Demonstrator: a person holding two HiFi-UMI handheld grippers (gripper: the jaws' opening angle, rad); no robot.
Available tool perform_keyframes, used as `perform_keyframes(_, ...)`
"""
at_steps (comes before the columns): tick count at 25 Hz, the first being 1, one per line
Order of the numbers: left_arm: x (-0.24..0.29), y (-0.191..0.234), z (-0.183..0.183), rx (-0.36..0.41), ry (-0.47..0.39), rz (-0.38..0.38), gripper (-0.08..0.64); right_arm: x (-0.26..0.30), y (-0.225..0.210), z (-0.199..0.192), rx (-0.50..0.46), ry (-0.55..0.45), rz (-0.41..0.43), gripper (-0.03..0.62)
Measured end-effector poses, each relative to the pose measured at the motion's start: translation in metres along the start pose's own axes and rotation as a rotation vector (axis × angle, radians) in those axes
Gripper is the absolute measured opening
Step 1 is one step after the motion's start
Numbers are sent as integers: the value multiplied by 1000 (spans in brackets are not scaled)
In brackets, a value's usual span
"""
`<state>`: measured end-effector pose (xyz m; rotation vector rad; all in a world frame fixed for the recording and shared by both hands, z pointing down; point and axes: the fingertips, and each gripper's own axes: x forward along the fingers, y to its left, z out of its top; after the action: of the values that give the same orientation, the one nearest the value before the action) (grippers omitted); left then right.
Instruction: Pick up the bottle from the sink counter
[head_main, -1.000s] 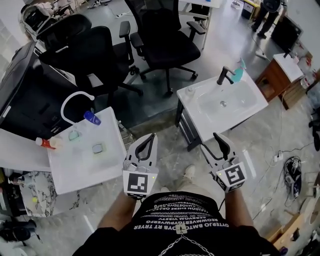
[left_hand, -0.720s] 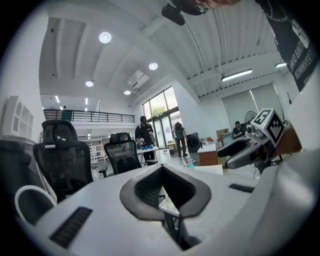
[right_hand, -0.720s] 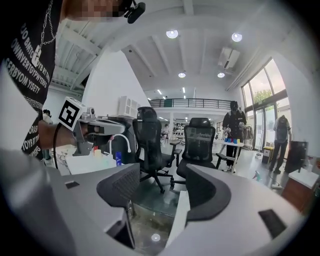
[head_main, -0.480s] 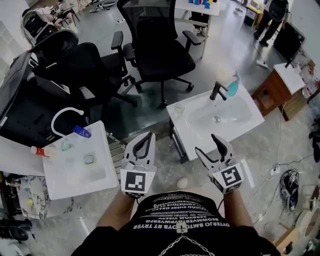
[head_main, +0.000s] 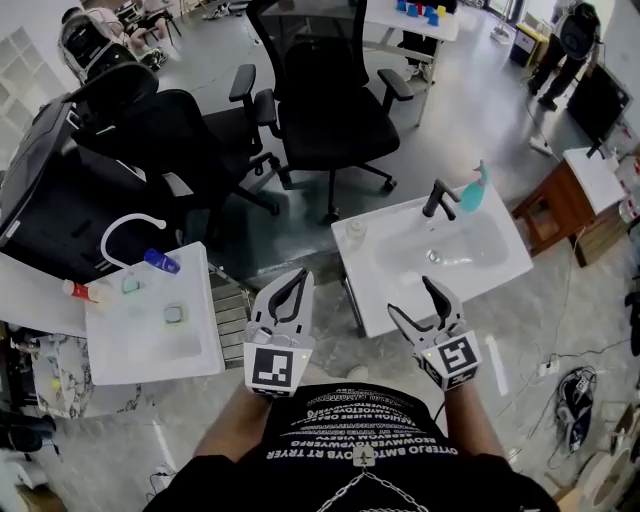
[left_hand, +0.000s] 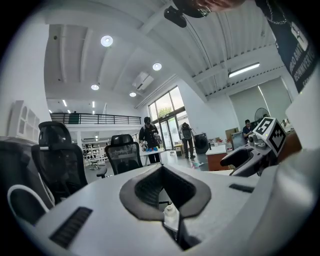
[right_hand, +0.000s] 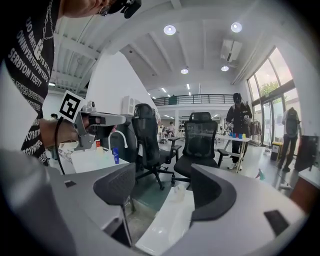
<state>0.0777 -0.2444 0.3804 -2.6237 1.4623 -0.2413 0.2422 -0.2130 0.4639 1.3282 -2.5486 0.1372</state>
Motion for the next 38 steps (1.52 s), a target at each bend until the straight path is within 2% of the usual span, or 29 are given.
perform_keyframes(5, -1, 7, -8, 19, 31, 39, 2, 11, -3, -7, 16, 6, 39, 327)
perform_keyframes(11, 8, 17, -24, -3, 70, 54, 2, 36, -7, -21, 14, 41, 65, 336)
perform_keyframes(22, 63, 44, -18, 22, 15, 8, 2, 82, -33, -31, 29, 55, 50, 337)
perform_keyframes(27, 88, 67, -23, 5, 36, -1, 2, 120, -42, -60, 70, 95, 78, 337)
perform_keyframes(32, 110, 87, -16, 4, -13, -8, 2, 154, -49, -91, 63, 158, 101, 337)
perform_keyframes(38, 129, 104, -35, 6, 65, -26, 2, 193, -66, -125, 119, 229, 97, 337)
